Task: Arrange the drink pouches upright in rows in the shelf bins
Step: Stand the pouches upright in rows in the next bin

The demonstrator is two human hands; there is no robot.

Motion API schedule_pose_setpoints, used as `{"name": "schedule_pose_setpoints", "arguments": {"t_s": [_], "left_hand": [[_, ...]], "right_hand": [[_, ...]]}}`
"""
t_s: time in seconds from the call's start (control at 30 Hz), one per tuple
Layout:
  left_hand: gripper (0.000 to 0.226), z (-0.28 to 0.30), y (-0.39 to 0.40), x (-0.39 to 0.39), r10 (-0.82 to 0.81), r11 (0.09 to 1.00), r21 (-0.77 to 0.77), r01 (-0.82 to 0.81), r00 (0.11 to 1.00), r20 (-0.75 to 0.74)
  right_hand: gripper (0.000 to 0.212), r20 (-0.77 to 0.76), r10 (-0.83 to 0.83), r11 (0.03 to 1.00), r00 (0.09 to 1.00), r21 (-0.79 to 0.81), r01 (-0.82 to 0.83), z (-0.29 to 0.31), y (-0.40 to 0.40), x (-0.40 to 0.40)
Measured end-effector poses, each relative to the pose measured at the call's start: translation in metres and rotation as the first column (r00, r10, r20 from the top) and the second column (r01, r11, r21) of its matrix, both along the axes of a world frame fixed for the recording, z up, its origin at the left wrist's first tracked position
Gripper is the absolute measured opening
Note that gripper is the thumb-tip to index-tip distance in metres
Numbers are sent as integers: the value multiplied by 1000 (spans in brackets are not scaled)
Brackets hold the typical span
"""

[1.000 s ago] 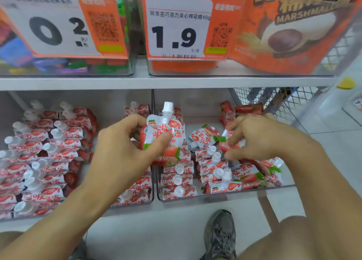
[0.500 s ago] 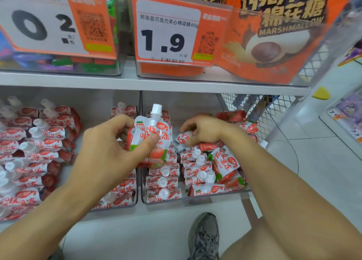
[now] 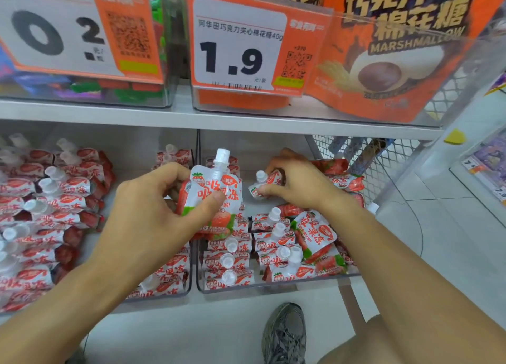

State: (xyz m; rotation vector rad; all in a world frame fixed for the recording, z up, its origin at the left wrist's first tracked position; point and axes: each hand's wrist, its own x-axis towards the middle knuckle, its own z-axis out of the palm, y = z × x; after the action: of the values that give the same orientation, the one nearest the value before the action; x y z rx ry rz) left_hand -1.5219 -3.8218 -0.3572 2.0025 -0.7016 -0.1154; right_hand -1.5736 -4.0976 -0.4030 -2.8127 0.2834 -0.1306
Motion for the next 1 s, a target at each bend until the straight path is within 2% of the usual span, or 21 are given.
{"name": "schedule_pose_setpoints", "arguments": {"t_s": [0.2, 0.33, 0.5, 0.67, 0.8, 0.87, 0.93, 1.0], "left_hand": [[30, 0, -3, -1, 15, 1000, -8, -15, 1000, 6], [26, 3, -4, -3, 5, 1000, -18, -5, 999, 36], [25, 8, -6, -6, 18, 999, -41, -15, 997, 79], [27, 12, -20, -7, 0, 1000, 7, -1, 988, 154], [31, 11, -51, -4, -53, 993, 114, 31, 979, 195], [31, 7, -71, -1, -93, 981, 189, 52, 972, 215], [33, 0, -91, 2, -156, 955, 279, 96, 968, 198], [31, -7, -108, 5, -230, 914, 370, 169, 964, 129]], "right_hand": [[38, -66, -39, 995, 997, 89, 44, -5, 1, -5], [37, -159, 38, 975, 987, 221, -2, -11, 2, -3], [7, -300, 151, 931, 942, 363, -33, -1, -6, -6], [32, -430, 215, 886, 877, 464, 11, 8, -9, -13], [43, -382, 238, 816, 893, 577, 29, 8, -2, -19], [58, -328, 250, 757, 911, 653, 28, 5, -1, -25], [71, -207, 206, 636, 956, 771, 29, 2, -4, -31], [65, -56, 129, 586, 990, 809, -31, -6, -7, -34]]}}
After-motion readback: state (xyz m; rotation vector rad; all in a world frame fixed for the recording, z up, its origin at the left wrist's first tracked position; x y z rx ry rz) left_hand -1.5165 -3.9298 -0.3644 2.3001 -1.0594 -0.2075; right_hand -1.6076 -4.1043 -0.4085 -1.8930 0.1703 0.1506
